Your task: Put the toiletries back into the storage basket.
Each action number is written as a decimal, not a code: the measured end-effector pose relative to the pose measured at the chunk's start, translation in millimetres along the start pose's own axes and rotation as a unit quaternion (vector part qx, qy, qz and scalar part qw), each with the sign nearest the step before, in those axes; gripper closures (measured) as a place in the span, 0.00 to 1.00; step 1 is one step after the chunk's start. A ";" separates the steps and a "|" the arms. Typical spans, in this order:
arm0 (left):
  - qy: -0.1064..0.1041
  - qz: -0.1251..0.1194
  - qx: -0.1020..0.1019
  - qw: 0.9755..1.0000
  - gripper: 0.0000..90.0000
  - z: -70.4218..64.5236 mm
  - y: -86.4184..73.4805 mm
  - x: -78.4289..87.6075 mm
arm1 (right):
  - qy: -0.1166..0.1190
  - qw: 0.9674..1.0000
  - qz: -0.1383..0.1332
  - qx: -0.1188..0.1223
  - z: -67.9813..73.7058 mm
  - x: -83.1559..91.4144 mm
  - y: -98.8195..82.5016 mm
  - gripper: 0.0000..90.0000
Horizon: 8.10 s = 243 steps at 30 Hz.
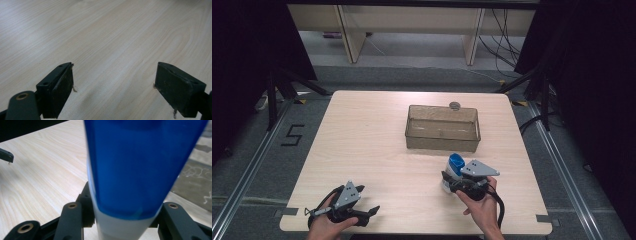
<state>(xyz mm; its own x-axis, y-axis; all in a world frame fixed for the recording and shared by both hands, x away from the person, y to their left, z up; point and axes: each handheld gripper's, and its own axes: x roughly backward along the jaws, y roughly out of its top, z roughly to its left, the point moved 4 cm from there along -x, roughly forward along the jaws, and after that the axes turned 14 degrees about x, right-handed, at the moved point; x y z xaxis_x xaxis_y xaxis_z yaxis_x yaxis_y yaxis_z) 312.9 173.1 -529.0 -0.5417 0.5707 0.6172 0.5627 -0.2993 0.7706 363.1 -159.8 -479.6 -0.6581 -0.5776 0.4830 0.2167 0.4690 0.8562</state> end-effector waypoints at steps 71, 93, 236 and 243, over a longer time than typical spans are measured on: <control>0.007 0.003 -0.002 1.000 0.17 3.3 0.0 1.1 | -0.039 0.999 0.024 0.017 -106.2 1.5 118.1 0.62; 0.005 -0.001 0.004 1.000 0.17 2.9 0.3 0.6 | -0.084 0.995 0.046 -0.016 -154.9 -35.0 97.5 0.62; -0.003 -0.005 0.015 1.000 0.17 1.7 -0.3 -0.6 | -0.116 0.991 0.013 -0.068 -144.8 -16.7 23.4 0.28; -0.003 -0.007 0.016 1.000 0.17 1.6 -0.5 -0.9 | -0.109 0.989 0.015 -0.100 -137.2 -11.5 19.9 0.27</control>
<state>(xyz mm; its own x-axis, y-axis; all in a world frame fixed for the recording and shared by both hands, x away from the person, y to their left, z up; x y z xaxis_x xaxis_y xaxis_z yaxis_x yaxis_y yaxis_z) 314.1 174.0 -530.2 -0.5458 0.5784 0.6062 0.5756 -0.2669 0.7729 473.9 -235.5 -442.9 -0.7843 -0.3968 0.4768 0.3624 0.3307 0.8714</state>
